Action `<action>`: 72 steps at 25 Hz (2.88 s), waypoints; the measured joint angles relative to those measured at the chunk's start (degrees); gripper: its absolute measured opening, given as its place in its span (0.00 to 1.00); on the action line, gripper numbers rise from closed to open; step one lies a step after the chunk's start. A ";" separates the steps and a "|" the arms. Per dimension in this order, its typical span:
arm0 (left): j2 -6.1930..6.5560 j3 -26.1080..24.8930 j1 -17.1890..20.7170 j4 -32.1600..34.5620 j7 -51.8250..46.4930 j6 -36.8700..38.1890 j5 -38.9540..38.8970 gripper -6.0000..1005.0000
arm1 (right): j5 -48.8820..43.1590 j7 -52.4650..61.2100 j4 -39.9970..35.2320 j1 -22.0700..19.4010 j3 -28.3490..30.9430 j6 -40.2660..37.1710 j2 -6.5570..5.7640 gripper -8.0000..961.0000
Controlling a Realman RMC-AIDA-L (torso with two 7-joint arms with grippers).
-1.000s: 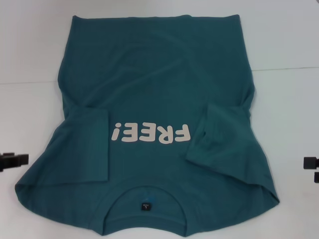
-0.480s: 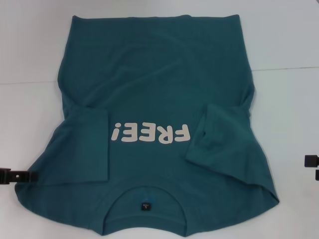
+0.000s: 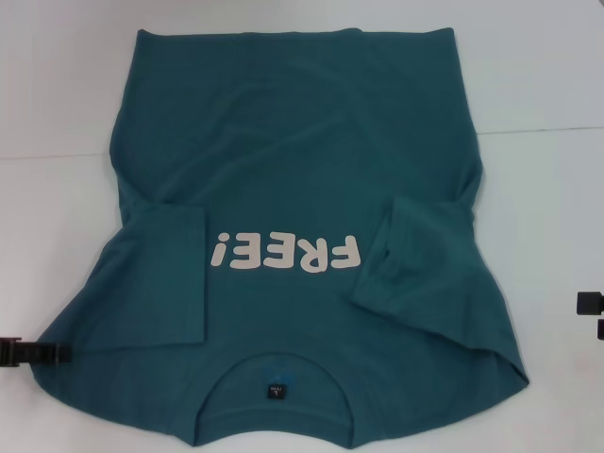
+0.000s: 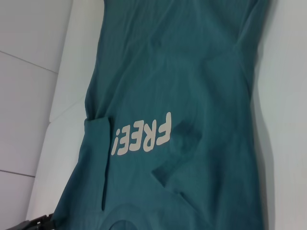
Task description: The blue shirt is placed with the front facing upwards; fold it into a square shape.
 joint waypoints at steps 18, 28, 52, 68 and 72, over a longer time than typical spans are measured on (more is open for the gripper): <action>0.17 1.08 -1.66 3.49 1.24 0.87 -0.06 0.78 | 0.00 0.38 -0.55 0.43 0.00 -0.06 -0.01 0.96; -0.20 0.71 -1.85 3.26 0.67 0.96 -0.36 0.41 | 0.86 0.46 -0.70 0.32 0.02 -0.64 -0.01 0.95; 0.01 0.41 -3.10 1.39 -1.82 3.08 -2.13 0.02 | -3.52 10.33 -5.41 1.54 -5.10 -5.24 -2.01 0.92; -0.25 0.51 -3.67 1.29 -1.88 3.55 -2.15 0.02 | -5.29 8.74 -0.57 2.45 -10.79 1.84 -0.10 0.92; -0.30 0.51 -3.72 1.04 -1.54 3.18 -2.15 0.02 | -5.29 8.43 -1.07 2.52 -10.81 1.69 1.00 0.92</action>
